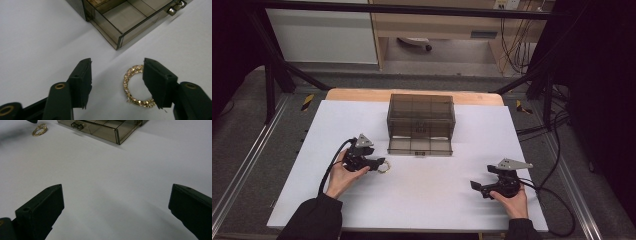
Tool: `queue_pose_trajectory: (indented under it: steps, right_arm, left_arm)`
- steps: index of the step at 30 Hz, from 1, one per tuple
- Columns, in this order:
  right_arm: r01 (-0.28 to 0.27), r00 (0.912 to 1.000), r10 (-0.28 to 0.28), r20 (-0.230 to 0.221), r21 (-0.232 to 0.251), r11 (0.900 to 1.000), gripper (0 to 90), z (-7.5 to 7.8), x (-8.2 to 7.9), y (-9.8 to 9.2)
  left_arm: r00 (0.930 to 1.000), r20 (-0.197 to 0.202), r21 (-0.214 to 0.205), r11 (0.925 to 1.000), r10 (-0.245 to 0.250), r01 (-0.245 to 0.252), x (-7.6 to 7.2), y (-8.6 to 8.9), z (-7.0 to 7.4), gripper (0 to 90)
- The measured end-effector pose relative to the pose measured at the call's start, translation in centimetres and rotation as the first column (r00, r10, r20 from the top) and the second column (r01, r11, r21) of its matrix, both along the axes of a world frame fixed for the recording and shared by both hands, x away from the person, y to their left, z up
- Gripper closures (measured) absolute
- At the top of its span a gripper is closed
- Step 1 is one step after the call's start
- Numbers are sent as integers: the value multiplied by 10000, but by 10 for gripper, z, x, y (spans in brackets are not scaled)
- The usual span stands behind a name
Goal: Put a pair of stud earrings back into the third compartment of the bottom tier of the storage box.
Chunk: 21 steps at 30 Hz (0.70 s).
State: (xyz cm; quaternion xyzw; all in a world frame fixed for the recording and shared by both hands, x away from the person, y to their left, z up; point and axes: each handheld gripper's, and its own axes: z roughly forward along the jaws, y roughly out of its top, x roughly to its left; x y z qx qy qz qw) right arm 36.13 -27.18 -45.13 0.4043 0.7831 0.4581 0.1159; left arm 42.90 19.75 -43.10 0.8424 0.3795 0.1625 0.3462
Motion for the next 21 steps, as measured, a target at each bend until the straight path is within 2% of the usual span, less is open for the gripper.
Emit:
queue_pose_trajectory:
  steps: [8, 19, 21]
  right_arm:
    - [-6, 10000, 6, 13, -5, 10000, 8, 0, 0, 0]
    - [-20, 10000, 20, 17, -4, 10000, 8, 0, 0, 0]
    - [-17, 10000, 17, -5, -7, 10000, 8, 0, 0, 0]
  left_arm:
    - [9999, -62, 192, 9998, -111, 112, -1, -7, -6, 600]
    - [9995, -198, 311, 9992, -242, 248, -1, -8, -10, 692]
    - [9994, -206, 327, 9991, -270, 277, -1, -8, -10, 730]
